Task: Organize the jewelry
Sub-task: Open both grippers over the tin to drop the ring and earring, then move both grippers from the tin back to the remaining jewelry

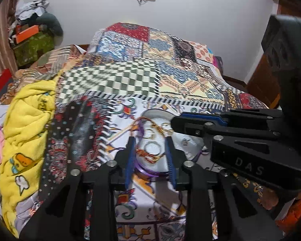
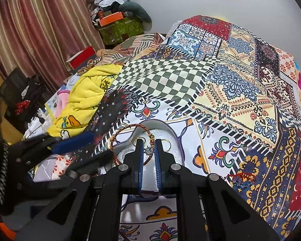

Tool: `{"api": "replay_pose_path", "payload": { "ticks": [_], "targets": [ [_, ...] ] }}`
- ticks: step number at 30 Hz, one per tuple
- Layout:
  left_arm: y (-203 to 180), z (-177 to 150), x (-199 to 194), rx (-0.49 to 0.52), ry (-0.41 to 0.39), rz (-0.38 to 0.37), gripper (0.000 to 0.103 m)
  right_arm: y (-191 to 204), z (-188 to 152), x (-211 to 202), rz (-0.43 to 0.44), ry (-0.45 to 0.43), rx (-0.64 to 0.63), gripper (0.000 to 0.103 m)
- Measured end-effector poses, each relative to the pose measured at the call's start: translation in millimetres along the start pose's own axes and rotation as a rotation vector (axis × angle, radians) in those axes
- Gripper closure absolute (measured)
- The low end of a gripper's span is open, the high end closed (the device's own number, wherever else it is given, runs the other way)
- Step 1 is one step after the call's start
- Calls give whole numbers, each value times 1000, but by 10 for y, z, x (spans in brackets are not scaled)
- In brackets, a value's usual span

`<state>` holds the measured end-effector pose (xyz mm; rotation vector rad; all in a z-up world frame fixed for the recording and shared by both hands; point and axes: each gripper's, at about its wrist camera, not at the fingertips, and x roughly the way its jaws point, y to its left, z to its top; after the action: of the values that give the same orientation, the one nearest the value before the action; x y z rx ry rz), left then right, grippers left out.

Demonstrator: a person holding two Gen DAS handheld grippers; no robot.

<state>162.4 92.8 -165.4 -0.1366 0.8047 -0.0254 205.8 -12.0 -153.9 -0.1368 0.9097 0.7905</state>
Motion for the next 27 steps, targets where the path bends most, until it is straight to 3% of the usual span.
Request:
{"api": "replay_pose_path", "payload": {
  "ticks": [6,19,27],
  "targets": [
    [148,-32,-120,1,-27,102,64,-6,-36,76,-10,35,-2,94],
    [176,-48,-139,-14,-17,108,63,-51,-109,-113,-44,2,1,64],
    [16,-9,-220,13,-22,90,62,-176,-226,-417,-101,-32,13,64]
  ]
}}
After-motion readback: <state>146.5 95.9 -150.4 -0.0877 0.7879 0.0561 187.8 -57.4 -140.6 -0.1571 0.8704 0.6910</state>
